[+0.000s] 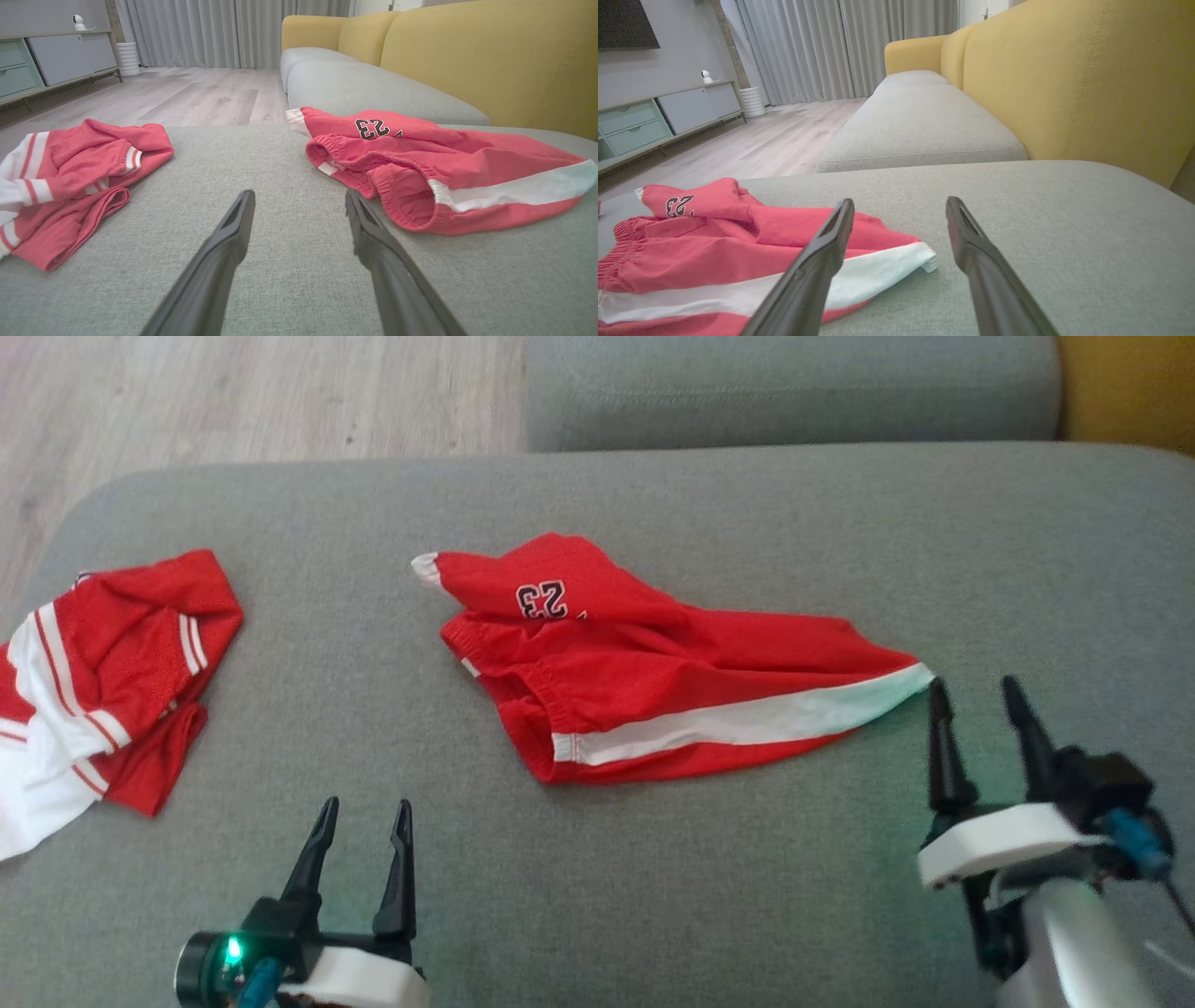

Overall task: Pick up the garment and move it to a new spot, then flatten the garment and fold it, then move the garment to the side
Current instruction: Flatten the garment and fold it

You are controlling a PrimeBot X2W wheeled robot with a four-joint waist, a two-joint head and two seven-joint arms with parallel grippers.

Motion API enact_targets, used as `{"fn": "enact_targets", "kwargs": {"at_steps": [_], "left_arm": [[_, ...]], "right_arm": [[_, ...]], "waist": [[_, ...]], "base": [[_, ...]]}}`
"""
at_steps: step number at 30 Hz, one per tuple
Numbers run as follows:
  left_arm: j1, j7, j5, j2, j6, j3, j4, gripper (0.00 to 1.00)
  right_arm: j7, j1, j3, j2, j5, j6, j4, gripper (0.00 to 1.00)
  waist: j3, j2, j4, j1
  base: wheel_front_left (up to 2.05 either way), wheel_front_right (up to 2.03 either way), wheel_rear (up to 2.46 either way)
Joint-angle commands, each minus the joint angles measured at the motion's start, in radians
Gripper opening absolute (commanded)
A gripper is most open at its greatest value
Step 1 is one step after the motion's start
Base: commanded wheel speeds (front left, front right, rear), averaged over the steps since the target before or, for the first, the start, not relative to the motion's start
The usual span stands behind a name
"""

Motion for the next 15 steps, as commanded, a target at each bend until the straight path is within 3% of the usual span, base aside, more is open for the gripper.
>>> {"fn": "enact_targets", "kwargs": {"at_steps": [1,7,15], "left_arm": [[-0.025,-0.005,0.007,0.001,0.01,0.037,-0.028,1.0],[0.003,-0.005,0.001,0.001,0.012,0.026,-0.02,1.0],[-0.026,-0.005,-0.068,0.001,-0.017,-0.059,-0.006,1.0]], "right_arm": [[-0.004,-0.012,0.035,0.0,0.001,-0.001,-0.028,1.0],[-0.004,0.028,0.132,0.001,0.069,-0.001,0.009,1.0],[-0.004,0.013,0.144,0.001,0.067,-0.001,0.01,1.0]], "waist": [[-0.014,0.0,-0.007,0.0],[-0.042,0.0,-0.02,0.0],[-0.009,0.0,-0.069,0.0]], "base": [[0.0,0.0,0.0],[0.0,0.0,0.0],[0.0,0.0,0.0]]}}
